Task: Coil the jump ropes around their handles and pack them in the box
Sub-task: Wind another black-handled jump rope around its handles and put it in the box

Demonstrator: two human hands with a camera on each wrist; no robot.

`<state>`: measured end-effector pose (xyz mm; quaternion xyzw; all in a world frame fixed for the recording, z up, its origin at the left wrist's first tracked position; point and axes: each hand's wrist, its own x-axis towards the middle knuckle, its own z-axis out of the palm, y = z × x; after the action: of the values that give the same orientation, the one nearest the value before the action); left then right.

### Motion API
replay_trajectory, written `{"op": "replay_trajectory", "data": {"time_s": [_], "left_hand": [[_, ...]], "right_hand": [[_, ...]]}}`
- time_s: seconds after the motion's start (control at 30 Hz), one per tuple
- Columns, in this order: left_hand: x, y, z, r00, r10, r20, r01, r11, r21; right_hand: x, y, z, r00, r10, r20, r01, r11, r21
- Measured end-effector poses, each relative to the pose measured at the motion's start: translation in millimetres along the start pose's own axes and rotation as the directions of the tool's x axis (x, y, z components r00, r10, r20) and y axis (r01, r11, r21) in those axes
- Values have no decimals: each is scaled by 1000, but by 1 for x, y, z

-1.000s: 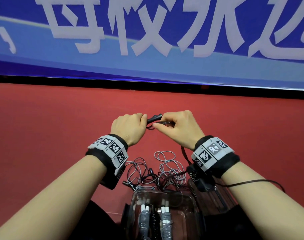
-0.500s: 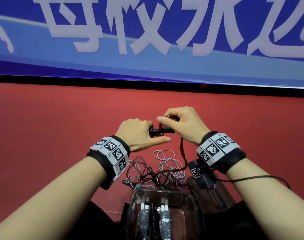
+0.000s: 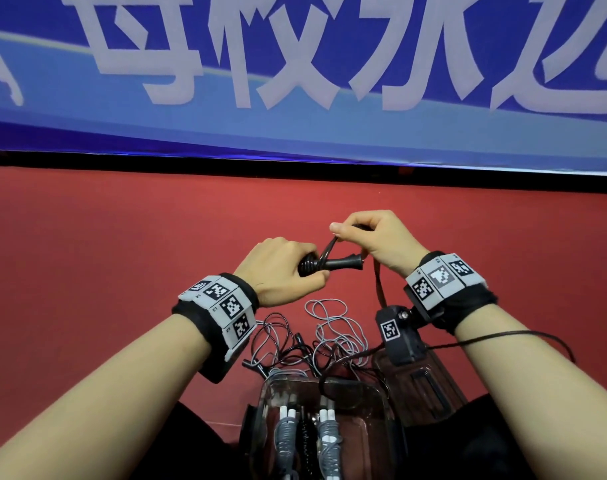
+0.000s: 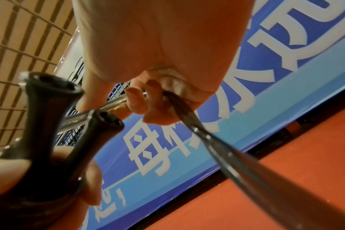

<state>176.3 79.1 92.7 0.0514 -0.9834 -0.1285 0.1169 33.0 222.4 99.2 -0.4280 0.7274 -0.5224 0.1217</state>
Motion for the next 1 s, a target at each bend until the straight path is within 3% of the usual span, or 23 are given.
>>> {"op": "replay_trajectory", "data": {"time_s": [0.13,0.27,0.53,0.73,0.87,1.0], "left_hand": [[-1,0,0,999,-28,37,37,960,-279],[0,4,1,995,-101,15,92,818,-568],[6,1,4,981,-175,-85,66,711,-700],[10,-6,5,945,-296,-140,96,660,-746],[15,-16,6,887,-445,-122,177,572,-801],[19,-20,9,846,-518,-125,239,578,-780]], "right_hand": [[3,9,2,995,94,31,-95,994,49],[4,19,14,983,182,37,-184,979,82],[-1,15,47,944,316,96,-318,948,0],[-1,3,50,968,250,21,-244,958,-152],[-6,-6,46,990,126,65,-108,966,-234],[-7,-8,43,995,72,76,-44,946,-321]]}}
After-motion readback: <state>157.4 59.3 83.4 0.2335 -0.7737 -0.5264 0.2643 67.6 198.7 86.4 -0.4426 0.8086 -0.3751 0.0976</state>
